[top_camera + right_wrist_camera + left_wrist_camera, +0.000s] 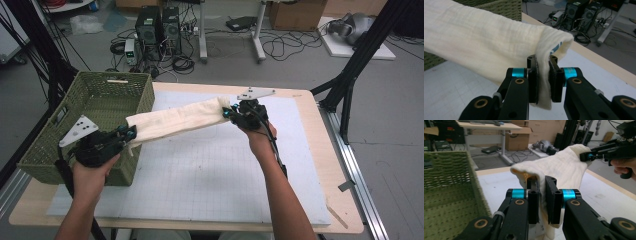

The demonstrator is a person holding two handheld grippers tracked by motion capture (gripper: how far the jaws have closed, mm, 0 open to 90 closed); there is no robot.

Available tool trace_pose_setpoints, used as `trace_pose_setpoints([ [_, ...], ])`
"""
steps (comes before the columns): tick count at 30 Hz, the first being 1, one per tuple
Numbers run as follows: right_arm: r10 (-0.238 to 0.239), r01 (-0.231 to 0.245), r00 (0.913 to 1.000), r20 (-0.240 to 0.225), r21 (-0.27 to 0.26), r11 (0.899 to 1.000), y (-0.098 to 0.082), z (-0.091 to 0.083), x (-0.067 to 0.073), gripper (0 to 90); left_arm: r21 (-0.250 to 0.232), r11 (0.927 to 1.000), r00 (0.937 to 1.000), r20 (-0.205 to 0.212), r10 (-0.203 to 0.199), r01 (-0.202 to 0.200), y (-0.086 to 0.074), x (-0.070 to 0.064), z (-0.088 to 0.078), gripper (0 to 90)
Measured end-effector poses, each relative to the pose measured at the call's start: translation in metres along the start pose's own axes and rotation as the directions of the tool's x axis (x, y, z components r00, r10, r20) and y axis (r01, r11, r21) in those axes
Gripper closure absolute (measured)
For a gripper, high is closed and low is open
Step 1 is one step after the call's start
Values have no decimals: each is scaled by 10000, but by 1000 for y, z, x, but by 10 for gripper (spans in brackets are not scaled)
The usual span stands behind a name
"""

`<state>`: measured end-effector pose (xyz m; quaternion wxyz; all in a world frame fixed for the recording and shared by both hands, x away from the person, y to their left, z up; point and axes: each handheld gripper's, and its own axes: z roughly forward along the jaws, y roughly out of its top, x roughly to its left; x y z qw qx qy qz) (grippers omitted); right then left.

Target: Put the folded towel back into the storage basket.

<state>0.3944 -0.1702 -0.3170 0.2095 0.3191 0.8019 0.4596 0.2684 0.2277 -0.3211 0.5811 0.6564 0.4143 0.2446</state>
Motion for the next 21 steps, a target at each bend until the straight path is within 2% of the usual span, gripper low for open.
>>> trace_pose_setpoints([
  [12,-740,738,9961,-486,-60,9973,42,44,23,813,-396,9988,9950,-947,-311,275,-1,22,-35,818],
  [21,-1045,1051,9913,-803,25,9945,67,74,37,813,-593,9967,9861,-1534,-640,555,-3,38,-54,818],
])
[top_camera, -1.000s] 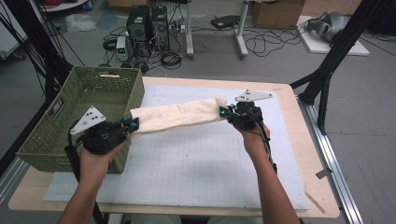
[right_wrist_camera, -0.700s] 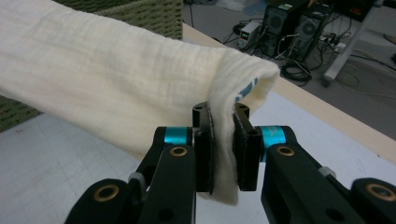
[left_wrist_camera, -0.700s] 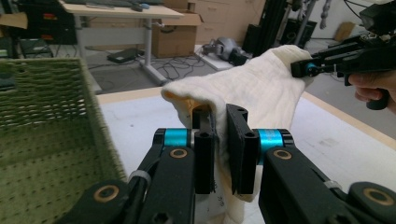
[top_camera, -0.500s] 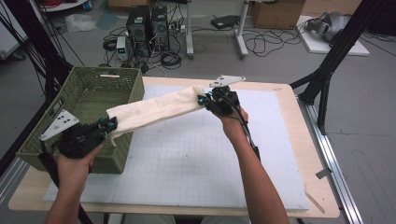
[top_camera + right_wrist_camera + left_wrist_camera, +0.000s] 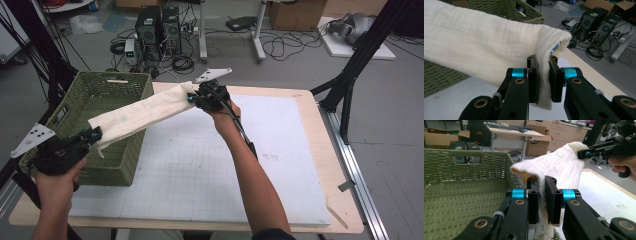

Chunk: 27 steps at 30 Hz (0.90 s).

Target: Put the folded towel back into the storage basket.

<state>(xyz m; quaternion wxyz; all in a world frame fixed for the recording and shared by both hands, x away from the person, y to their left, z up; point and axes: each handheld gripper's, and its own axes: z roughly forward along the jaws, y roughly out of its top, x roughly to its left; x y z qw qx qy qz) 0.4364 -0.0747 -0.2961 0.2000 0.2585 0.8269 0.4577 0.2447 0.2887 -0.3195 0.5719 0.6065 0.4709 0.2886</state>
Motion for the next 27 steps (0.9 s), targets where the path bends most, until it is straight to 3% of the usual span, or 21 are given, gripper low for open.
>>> trace_pose_setpoints([
  [15,-338,334,9980,-529,-76,9994,35,52,13,812,-138,9993,9961,-806,-351,341,-4,25,-20,818],
  [27,-640,622,9928,-1009,-203,9979,61,87,31,812,-367,9973,9852,-1574,-683,632,-6,44,-42,819],
])
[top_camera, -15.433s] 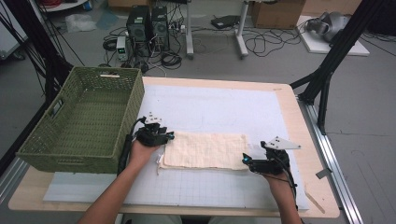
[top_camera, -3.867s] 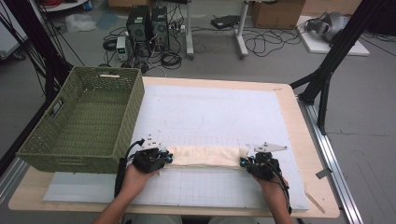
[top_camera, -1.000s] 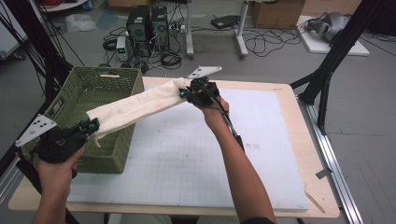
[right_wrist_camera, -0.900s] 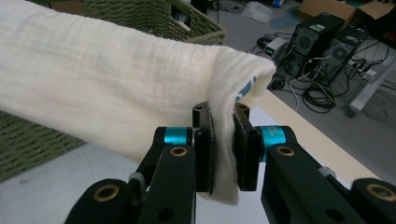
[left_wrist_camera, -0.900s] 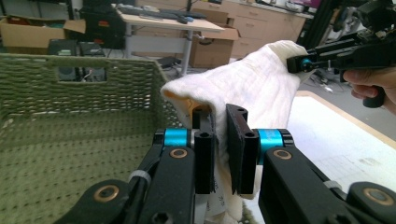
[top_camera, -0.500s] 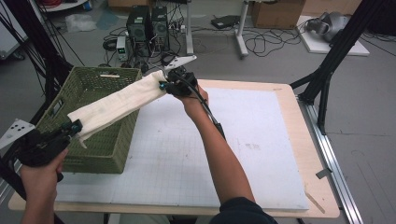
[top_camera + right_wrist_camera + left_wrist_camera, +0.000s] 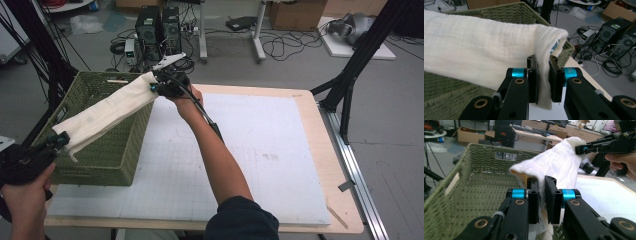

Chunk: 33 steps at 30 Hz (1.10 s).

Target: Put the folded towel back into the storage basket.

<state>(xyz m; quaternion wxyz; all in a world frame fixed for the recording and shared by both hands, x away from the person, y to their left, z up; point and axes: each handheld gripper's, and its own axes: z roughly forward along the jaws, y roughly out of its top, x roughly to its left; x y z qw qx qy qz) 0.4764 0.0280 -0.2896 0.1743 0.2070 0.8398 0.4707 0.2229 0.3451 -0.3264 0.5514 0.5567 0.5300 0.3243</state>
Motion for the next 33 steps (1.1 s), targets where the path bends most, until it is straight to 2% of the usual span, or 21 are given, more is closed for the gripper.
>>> trace_pose_setpoints([
  [11,-166,167,9996,-220,47,9999,20,35,12,811,-156,9998,9978,-641,-138,128,-2,16,-11,818],
  [23,-186,190,9993,-326,120,9997,30,65,18,808,-274,9992,9932,-1119,-327,298,-4,29,-15,817],
  [28,-116,120,9994,-331,129,9998,32,74,16,808,-342,9991,9898,-1394,-292,246,-5,34,-16,847],
  [30,50,-48,9999,-114,161,9999,30,77,12,810,-440,9986,9868,-1575,-370,305,-4,38,-19,861],
  [32,542,-540,9976,-434,48,9985,27,78,4,817,-553,9975,9836,-1720,-534,445,-5,43,-22,861],
  [33,281,-270,9983,-514,217,9994,27,81,5,816,-561,9972,9830,-1743,-580,489,-5,45,-23,860],
])
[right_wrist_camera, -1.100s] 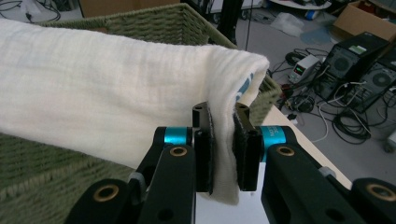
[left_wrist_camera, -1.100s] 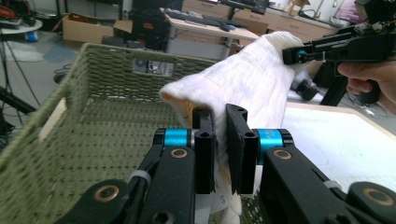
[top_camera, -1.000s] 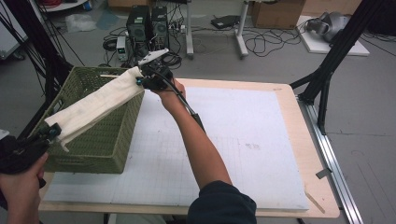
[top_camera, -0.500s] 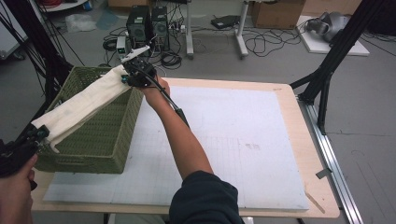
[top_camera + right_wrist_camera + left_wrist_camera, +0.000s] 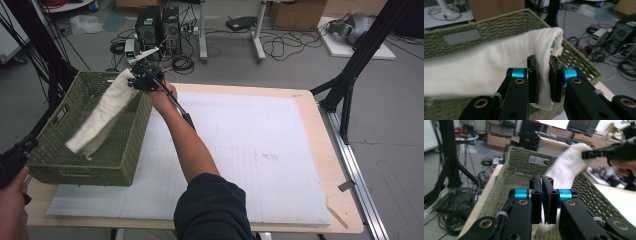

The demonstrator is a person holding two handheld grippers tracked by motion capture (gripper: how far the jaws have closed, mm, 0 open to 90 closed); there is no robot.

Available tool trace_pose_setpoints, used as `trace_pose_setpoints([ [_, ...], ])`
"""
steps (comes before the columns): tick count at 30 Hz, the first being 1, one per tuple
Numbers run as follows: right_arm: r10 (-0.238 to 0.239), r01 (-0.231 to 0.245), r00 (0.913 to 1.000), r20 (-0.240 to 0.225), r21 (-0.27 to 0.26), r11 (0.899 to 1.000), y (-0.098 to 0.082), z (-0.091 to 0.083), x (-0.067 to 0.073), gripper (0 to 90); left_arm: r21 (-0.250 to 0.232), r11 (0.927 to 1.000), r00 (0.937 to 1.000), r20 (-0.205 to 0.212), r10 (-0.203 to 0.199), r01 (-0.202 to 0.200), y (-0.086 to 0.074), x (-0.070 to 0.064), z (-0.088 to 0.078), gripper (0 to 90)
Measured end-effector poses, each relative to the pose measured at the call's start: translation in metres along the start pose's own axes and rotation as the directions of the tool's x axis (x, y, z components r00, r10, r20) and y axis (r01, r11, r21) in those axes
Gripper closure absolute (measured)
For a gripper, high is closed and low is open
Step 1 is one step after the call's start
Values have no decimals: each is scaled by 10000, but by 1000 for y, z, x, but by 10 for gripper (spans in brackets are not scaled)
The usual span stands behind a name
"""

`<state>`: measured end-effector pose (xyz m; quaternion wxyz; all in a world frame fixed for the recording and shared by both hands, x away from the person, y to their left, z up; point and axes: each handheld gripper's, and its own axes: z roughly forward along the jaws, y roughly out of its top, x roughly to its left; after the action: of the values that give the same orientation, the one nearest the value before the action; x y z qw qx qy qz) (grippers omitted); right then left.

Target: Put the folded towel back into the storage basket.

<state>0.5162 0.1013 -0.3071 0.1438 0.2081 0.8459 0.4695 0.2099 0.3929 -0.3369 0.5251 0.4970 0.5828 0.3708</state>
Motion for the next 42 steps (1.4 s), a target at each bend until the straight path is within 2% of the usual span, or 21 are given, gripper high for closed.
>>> trace_pose_setpoints([
  [1,-376,378,9993,-53,361,9986,-1,6,1,812,-29,10000,10000,-32,-41,41,0,1,-1,859],
  [2,-482,496,9986,-224,698,9963,-4,13,3,770,-47,10000,10000,-55,-71,70,0,2,-1,860],
  [3,-520,531,9985,-146,831,9951,-6,20,4,672,-78,9999,9999,-48,-115,115,0,2,-2,859],
  [4,-473,491,9986,-234,818,9954,-7,26,6,644,-108,9999,9999,-65,-125,125,0,2,-2,859],
  [5,-566,573,9983,-105,891,9944,-7,30,10,559,-110,9999,9999,-60,-110,109,1,3,-3,857],
  [6,-701,657,9967,404,1013,9927,-6,35,14,420,-138,9998,9999,-80,-122,121,1,3,-3,851],
  [7,-727,610,9926,968,1188,9910,-4,39,16,329,-173,9997,9999,-93,-144,142,2,3,-4,842],
  [8,-612,433,9871,1477,1217,9916,-1,40,17,286,-178,9997,9999,-72,-152,151,2,3,-4,836],
  [10,-479,361,9840,1715,716,9968,5,37,15,282,-168,9998,9999,-66,-142,141,1,3,-3,826],
  [15,-287,213,9798,1978,396,9990,12,23,8,282,-107,9998,9998,-4,-184,184,0,3,-1,805],
  [21,-70,70,9792,2030,7,10000,13,7,3,280,-73,9999,9999,81,-116,116,-1,1,1,781],
  [24,74,-14,9816,1906,-318,9995,11,-3,3,276,-43,9999,9998,154,-93,93,-2,-1,3,732],
  [26,13,65,9842,1773,-433,9990,9,-9,3,274,-12,10000,9997,218,-55,55,-3,-2,5,712],
  [32,286,-185,9879,1525,-675,9975,-2,-32,1,259,69,9999,9990,433,-77,74,-4,-4,9,622],
  [35,278,-156,9886,1478,-827,9965,-7,-46,2,256,26,9999,9981,603,-115,114,-4,-5,10,589],
  [42,402,-275,9889,1431,-900,9956,-28,-77,3,217,150,9999,9955,948,-7,-7,-5,-10,14,556],
])
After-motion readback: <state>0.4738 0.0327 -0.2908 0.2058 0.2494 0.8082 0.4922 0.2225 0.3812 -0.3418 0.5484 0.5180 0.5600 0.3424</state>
